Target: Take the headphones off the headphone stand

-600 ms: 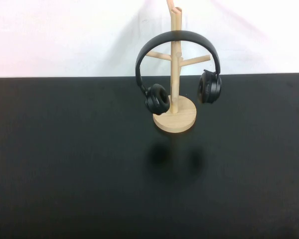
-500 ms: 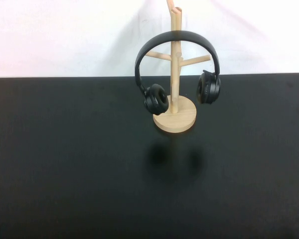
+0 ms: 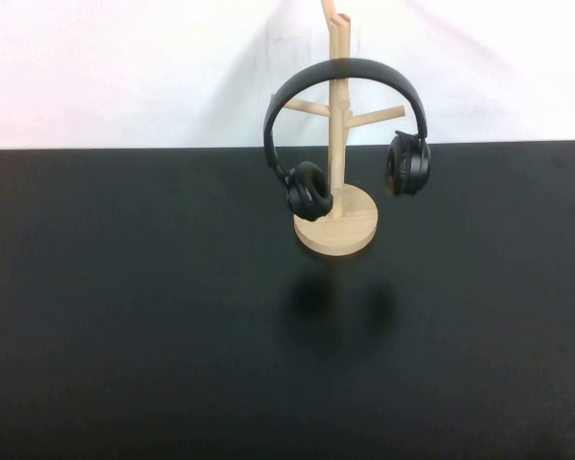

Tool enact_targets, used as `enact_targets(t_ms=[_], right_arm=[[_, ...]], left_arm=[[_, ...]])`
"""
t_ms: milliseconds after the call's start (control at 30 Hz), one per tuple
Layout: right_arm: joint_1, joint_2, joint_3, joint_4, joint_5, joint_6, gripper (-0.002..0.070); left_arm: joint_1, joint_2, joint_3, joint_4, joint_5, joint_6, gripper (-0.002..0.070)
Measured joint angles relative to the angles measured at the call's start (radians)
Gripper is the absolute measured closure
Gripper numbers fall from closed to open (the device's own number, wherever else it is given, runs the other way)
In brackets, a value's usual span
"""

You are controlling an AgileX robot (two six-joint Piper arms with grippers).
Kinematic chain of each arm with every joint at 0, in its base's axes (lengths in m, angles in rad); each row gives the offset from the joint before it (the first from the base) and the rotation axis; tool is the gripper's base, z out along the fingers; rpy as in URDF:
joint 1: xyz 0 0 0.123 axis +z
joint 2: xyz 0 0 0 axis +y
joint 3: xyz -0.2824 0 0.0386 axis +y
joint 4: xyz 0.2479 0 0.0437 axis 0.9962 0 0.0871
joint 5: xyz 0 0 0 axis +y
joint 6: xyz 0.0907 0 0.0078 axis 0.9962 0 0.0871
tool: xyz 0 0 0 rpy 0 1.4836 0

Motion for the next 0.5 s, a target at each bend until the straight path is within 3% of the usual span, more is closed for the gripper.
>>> enact_targets(t_ms=[300, 500], right_arm=[[0.0, 0.0, 0.002, 0.262, -0.078, 0.075, 0.0685], [0.0, 0.0, 0.002, 0.548, -0.184, 0.091, 0.0685]], left_arm=[[0.0, 0.0, 0.0, 0.0, 0.0, 0.0, 0.0678], [0.0, 0.0, 0.0, 0.0, 0.0, 0.0, 0.0678]])
